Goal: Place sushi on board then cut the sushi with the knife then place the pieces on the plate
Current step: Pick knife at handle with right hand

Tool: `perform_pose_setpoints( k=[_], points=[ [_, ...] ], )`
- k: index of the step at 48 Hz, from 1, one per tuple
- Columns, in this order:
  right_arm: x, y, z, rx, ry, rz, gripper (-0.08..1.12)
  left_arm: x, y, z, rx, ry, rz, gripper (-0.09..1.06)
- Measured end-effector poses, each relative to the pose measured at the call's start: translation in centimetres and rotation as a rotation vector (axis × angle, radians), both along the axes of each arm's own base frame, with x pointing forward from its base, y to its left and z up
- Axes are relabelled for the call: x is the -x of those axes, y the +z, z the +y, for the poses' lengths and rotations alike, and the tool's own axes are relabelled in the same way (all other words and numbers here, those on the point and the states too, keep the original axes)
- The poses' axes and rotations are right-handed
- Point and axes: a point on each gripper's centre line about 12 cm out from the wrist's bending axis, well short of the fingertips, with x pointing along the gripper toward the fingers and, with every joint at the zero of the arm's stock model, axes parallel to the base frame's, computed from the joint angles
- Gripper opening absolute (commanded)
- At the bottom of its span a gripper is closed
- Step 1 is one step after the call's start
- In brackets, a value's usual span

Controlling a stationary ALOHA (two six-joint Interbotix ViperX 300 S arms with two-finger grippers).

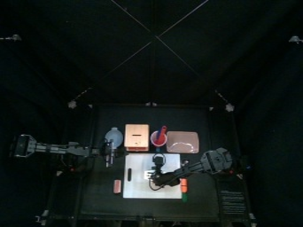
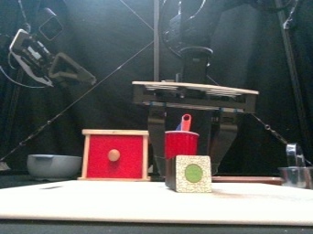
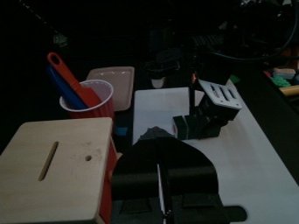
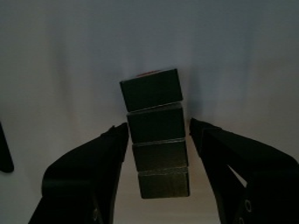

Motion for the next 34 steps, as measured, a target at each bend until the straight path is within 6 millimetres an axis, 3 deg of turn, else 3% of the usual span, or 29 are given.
perform_pose_setpoints(
  k=[13, 34],
  points=[
    [0.1, 0.3, -0.5, 0.052, 0.019, 0.013, 0.9, 0.1, -0.1, 0.0, 0.002, 0.001, 0.003, -0.02],
    [1.5, 5.4, -2.7, 0.152, 0.281, 0.008, 0.9, 0.4, 0.3, 0.0, -0.002, 0.0, -0.018, -0.02]
  ],
)
